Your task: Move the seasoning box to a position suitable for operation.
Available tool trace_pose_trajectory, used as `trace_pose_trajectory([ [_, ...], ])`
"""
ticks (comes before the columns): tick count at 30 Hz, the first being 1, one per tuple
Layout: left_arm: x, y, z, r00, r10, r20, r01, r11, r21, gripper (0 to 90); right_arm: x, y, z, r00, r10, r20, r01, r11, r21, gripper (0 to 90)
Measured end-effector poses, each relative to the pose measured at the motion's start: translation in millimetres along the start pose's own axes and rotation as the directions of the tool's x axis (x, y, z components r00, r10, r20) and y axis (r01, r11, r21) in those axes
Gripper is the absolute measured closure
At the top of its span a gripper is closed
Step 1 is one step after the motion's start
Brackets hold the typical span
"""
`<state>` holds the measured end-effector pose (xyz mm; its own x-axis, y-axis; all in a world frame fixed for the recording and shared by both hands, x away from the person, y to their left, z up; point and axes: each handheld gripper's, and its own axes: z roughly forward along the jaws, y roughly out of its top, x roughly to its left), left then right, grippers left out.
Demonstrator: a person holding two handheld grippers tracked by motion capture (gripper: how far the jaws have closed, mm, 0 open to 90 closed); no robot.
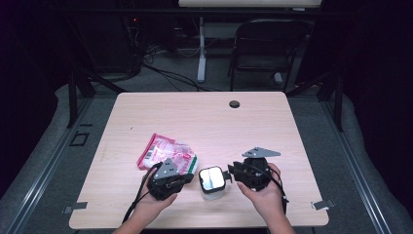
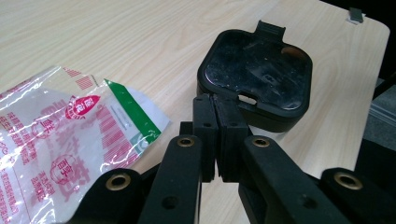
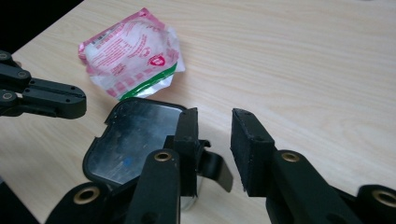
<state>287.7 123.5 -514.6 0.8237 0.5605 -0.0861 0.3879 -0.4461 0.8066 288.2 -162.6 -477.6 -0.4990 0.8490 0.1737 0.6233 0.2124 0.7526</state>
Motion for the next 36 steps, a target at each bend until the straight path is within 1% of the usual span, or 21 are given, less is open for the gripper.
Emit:
trace_pose_trajectory([
  [2, -0.7, -1.9, 1.3, 1.0, 0.003, -0.001, -0.003, 0.9999, 0.01, 89.1, -0.4, -3.2, 4.5, 0.9997, 0.012, -0.019, -0.011, 1.0, 0.007, 73.7],
  [3, -0.7, -1.9, 1.3, 1.0, 0.003, -0.001, -0.003, 0.9999, 0.01, 89.5, -0.4, -3.2, 4.5, 0.9997, 0.012, -0.019, -0.011, 1.0, 0.007, 73.7],
  [5, -2.6, -3.8, 4.0, 0.9999, 0.004, 0.015, -0.004, 0.9998, 0.021, 89.9, 0.6, -4.4, 7.6, 0.9998, 0.013, -0.014, -0.013, 1.0, 0.006, 75.3],
  [7, -6.8, -6.2, 8.5, 0.9993, 0.019, 0.032, -0.02, 0.9992, 0.036, 90.0, 1.1, -5.6, 12.6, 0.9998, 0.015, -0.009, -0.015, 1.0, 0.008, 77.2],
  [9, -8.3, -6.8, 9.6, 0.9992, 0.02, 0.034, -0.022, 0.999, 0.039, 90.0, 0.7, -5.9, 13.9, 0.9998, 0.017, -0.009, -0.017, 1.0, 0.01, 77.7],
  [10, -9.4, -7.2, 10.3, 0.9989, 0.028, 0.037, -0.03, 0.9986, 0.044, 90.0, -0.6, -6.4, 15.8, 0.9996, 0.021, -0.021, -0.02, 1.0, 0.018, 78.2],
  [11, -10.1, -7.5, 10.5, 0.9989, 0.028, 0.039, -0.029, 0.9985, 0.046, 90.0, -0.6, -6.4, 15.8, 0.9996, 0.021, -0.021, -0.02, 1.0, 0.018, 78.2],
  [12, -10.8, -7.8, 10.6, 0.9986, 0.029, 0.045, -0.031, 0.9984, 0.047, 90.0, -0.9, -7.3, 17.6, 0.9991, 0.027, -0.032, -0.027, 0.999, 0.018, 79.0],
  [13, -11.0, -7.7, 10.0, 0.9984, 0.03, 0.047, -0.033, 0.9982, 0.051, 90.0, -0.8, -7.7, 18.3, 0.9991, 0.031, -0.03, -0.03, 0.999, 0.021, 79.2],
  [15, -11.8, -8.0, 9.9, 0.9984, 0.032, 0.047, -0.034, 0.9984, 0.046, 90.0, -1.3, -8.7, 20.2, 0.9991, 0.026, -0.033, -0.025, 0.999, 0.039, 79.9],
  [16, -12.2, -8.3, 10.0, 0.9984, 0.032, 0.047, -0.034, 0.9985, 0.042, 90.0, -1.3, -9.7, 21.0, 0.999, 0.027, -0.036, -0.026, 0.999, 0.036, 80.7],
  [18, -13.1, -8.5, 9.6, 0.9981, 0.035, 0.051, -0.038, 0.9982, 0.047, 90.0, -1.8, -9.8, 20.6, 0.9988, 0.028, -0.041, -0.027, 0.999, 0.039, 81.9],
  [21, -14.4, -9.0, 10.1, 0.9979, 0.036, 0.054, -0.039, 0.9979, 0.051, 90.0, -1.6, -10.7, 20.8, 0.9983, 0.032, -0.049, -0.031, 0.999, 0.03, 83.2],
  [22, -15.9, -9.5, 11.1, 0.9975, 0.04, 0.058, -0.043, 0.9975, 0.056, 90.0, -1.5, -11.7, 20.8, 0.9977, 0.033, -0.059, -0.032, 0.999, 0.024, 85.2],
  [24, -17.2, -9.8, 11.9, 0.9969, 0.046, 0.064, -0.049, 0.9971, 0.057, 90.0, -1.2, -12.0, 20.8, 0.9979, 0.031, -0.058, -0.03, 0.999, 0.022, 86.0],
  [28, -19.5, -9.9, 13.2, 0.996, 0.051, 0.074, -0.056, 0.9967, 0.06, 90.0, -1.6, -12.4, 20.0, 0.9977, 0.028, -0.062, -0.026, 0.999, 0.025, 86.7],
  [29, -20.3, -9.7, 13.6, 0.9951, 0.052, 0.084, -0.057, 0.9966, 0.059, 90.0, -1.7, -12.6, 19.9, 0.9975, 0.028, -0.064, -0.027, 0.999, 0.025, 86.7],
  [32, -21.4, -9.3, 14.0, 0.9946, 0.048, 0.092, -0.053, 0.9971, 0.055, 90.0, -2.1, -13.1, 19.5, 0.9973, 0.028, -0.067, -0.026, 0.999, 0.026, 86.7],
  [33, -21.7, -9.2, 14.2, 0.9945, 0.052, 0.091, -0.057, 0.9969, 0.053, 90.0, -2.0, -13.7, 19.9, 0.9973, 0.031, -0.067, -0.029, 0.999, 0.017, 86.7],
  [36, -22.9, -9.2, 15.2, 0.9944, 0.053, 0.092, -0.058, 0.997, 0.051, 90.0, -1.9, -13.9, 19.7, 0.9973, 0.029, -0.067, -0.028, 0.999, 0.016, 86.7],
])
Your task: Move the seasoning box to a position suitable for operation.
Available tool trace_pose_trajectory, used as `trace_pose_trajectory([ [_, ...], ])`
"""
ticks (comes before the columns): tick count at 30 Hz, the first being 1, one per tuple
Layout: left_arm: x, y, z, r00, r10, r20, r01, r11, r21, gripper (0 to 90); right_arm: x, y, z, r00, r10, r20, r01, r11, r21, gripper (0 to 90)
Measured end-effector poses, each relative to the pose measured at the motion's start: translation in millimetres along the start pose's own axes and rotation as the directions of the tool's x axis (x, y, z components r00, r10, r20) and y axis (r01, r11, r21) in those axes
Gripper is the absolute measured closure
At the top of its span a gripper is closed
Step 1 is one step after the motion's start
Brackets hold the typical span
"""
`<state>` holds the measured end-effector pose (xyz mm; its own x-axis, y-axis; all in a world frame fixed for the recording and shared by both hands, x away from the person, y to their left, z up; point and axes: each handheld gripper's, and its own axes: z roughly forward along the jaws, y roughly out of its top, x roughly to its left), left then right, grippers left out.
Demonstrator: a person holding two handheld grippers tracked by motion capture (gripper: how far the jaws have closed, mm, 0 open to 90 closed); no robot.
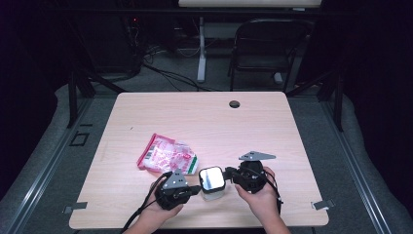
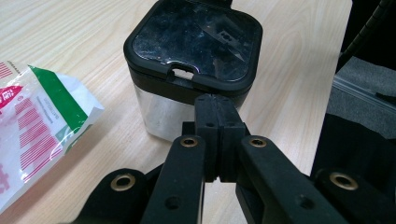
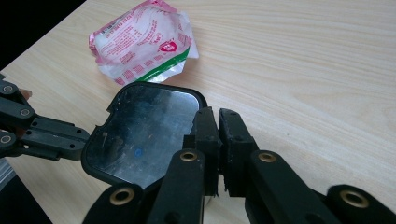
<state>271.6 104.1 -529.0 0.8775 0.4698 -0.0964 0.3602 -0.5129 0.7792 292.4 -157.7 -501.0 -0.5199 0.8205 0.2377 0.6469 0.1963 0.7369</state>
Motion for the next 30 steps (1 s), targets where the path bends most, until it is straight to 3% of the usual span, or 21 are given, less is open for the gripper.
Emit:
trace_pose_trajectory([
  [13, -0.9, 0.3, -0.5, 1.0, -0.001, -0.001, 0.001, 1.0, -0.001, 90.0, -0.2, -1.2, -0.3, 1.0, 0.009, -0.001, -0.009, 1.0, -0.006, 86.8],
  [24, -0.2, 4.4, -3.8, 1.0, -0.006, 0.007, 0.007, 0.9993, -0.036, 90.0, -2.2, -3.6, -0.8, 0.9997, 0.023, -0.007, -0.023, 1.0, -0.02, 86.5],
  [26, 0.8, 6.7, -4.8, 0.9986, -0.035, 0.039, 0.037, 0.9977, -0.057, 90.0, -1.7, -4.2, -3.2, 0.9999, 0.012, -0.001, -0.012, 1.0, -0.007, 85.5],
  [30, 0.6, 12.6, -7.3, 0.9992, -0.024, 0.031, 0.026, 0.9973, -0.069, 90.0, 0.7, -5.4, -6.5, 0.9999, 0.01, -0.003, -0.01, 1.0, -0.009, 85.3],
])
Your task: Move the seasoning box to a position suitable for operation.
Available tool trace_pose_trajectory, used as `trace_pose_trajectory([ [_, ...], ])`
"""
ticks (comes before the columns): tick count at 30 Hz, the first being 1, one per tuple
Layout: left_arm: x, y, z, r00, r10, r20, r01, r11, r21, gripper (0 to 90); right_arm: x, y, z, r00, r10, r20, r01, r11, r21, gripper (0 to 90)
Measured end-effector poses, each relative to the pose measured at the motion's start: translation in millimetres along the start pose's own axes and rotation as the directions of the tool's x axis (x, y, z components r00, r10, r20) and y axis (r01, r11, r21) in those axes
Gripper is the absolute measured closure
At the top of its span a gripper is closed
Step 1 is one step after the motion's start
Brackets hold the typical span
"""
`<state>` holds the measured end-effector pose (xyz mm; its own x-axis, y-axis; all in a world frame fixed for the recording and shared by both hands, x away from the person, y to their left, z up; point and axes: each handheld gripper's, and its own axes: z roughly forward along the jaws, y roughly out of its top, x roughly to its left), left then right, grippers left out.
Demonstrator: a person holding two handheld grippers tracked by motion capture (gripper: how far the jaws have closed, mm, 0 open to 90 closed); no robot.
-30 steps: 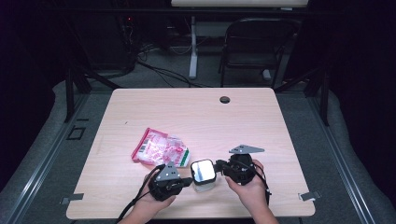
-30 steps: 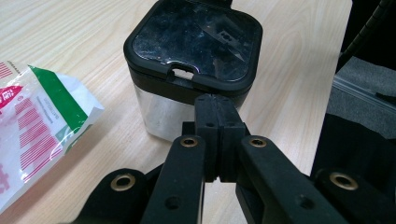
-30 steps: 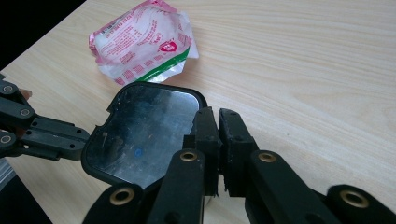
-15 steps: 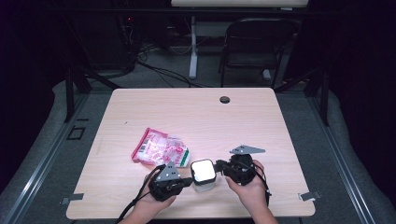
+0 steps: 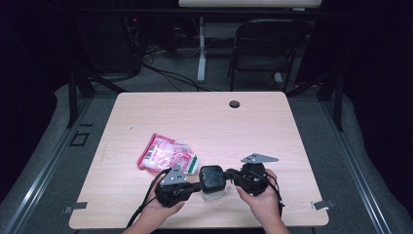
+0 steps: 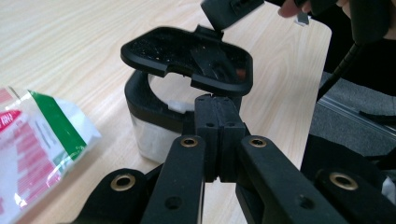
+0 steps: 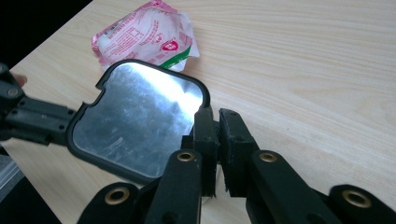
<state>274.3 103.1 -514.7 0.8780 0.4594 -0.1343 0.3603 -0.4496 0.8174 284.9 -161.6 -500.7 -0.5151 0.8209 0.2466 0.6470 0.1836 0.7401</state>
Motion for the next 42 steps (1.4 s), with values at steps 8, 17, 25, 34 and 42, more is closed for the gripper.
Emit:
trace_pose_trajectory([
  [8, 1.0, 10.9, -2.1, 0.9999, 0.009, -0.01, -0.009, 1.0, 0.003, 90.0, 6.9, -5.7, -10.7, 0.9993, -0.036, -0.01, 0.036, 0.999, -0.005, 80.5],
  [17, 0.3, 17.7, -1.9, 1.0, 0.009, -0.003, -0.009, 0.9999, -0.01, 90.0, 17.0, -12.7, -18.3, 0.9932, -0.115, -0.02, 0.115, 0.993, 0.007, 68.2],
  [25, -2.6, 24.9, 1.6, 0.9997, 0.024, 0.006, -0.024, 0.9996, -0.014, 90.0, 22.4, -19.4, -25.4, 0.9896, -0.139, -0.038, 0.138, 0.99, -0.013, 55.5],
  [34, -4.9, 29.7, 4.6, 0.9997, 0.017, 0.019, -0.016, 0.9994, -0.03, 89.7, 32.4, -24.1, -18.0, 0.9772, -0.212, -0.006, 0.212, 0.977, -0.03, 49.0],
  [42, -9.6, 27.5, 3.9, 0.9994, 0.032, 0.012, -0.032, 0.999, -0.03, 89.2, 39.1, -21.3, -5.3, 0.9711, -0.236, 0.031, 0.238, 0.97, -0.045, 47.1],
])
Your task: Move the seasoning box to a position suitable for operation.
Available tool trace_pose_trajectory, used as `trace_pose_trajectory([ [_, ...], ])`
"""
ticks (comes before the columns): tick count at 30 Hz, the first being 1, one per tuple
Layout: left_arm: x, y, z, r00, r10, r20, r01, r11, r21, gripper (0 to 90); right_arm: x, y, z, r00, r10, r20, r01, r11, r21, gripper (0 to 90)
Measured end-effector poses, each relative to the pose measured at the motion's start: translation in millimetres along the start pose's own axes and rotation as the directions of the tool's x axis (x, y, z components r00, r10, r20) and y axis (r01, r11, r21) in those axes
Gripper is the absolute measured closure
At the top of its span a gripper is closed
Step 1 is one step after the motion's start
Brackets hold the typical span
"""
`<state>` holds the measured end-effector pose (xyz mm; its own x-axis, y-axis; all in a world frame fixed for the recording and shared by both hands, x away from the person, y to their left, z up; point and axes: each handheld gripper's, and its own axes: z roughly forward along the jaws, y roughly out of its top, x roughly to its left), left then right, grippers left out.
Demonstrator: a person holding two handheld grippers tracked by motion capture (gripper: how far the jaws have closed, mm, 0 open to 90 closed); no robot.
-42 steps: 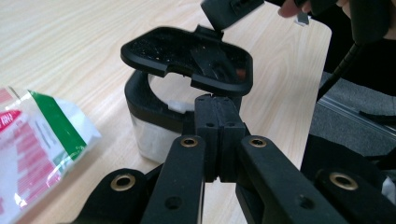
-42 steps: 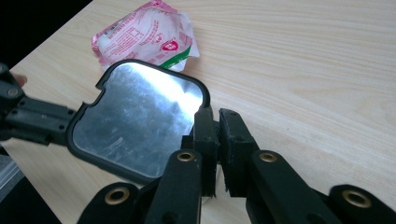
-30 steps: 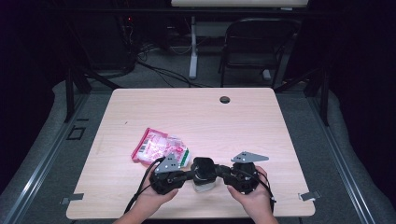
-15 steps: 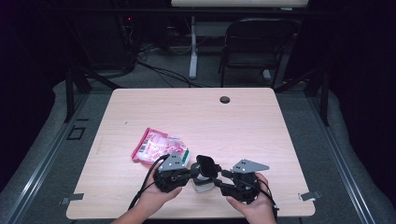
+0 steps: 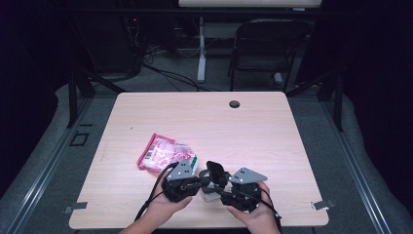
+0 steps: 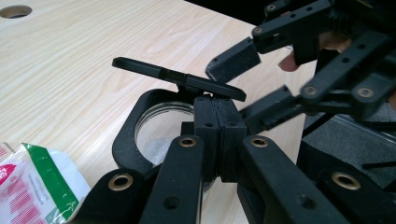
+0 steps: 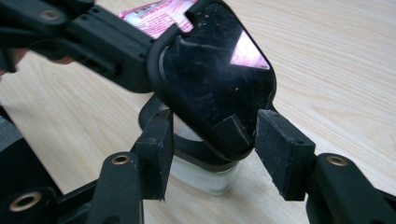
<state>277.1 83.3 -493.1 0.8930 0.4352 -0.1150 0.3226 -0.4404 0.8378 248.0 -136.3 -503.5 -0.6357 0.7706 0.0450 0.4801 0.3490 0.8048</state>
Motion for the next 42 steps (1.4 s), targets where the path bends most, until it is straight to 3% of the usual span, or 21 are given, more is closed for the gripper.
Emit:
trace_pose_trajectory([
  [8, 4.6, -9.7, 2.6, 0.9996, -0.012, -0.026, 0.013, 0.9992, 0.037, 88.7, -3.3, -0.1, 1.5, 0.9998, 0.018, -0.001, -0.018, 1.0, 0.004, 49.9],
  [16, 8.4, -16.9, 9.1, 0.9996, -0.023, -0.02, 0.024, 0.997, 0.073, 87.6, -7.4, -0.8, -0.2, 0.9988, 0.044, -0.022, -0.044, 0.999, -0.004, 51.3],
  [26, 10.0, -18.4, 10.2, 0.9996, -0.029, -0.006, 0.029, 0.9971, 0.071, 87.4, -6.7, 0.4, -8.0, 0.9985, 0.051, -0.022, -0.052, 0.997, -0.053, 60.5],
  [28, 9.1, -17.9, 9.9, 0.9998, -0.015, -0.014, 0.016, 0.9968, 0.078, 87.4, -6.7, 1.1, -11.4, 0.9985, 0.05, -0.022, -0.051, 0.997, -0.052, 62.1],
  [34, 8.2, -18.0, 9.9, 0.9998, -0.006, -0.019, 0.007, 0.9969, 0.078, 87.4, -6.7, 4.1, -19.6, 0.9993, 0.037, -0.002, -0.037, 0.997, -0.069, 65.8],
  [42, 7.7, -17.5, 9.9, 0.9998, 0.001, -0.018, 0.001, 0.9966, 0.082, 87.3, -13.7, 5.7, -29.0, 0.9976, 0.065, 0.024, -0.063, 0.995, -0.075, 67.9],
])
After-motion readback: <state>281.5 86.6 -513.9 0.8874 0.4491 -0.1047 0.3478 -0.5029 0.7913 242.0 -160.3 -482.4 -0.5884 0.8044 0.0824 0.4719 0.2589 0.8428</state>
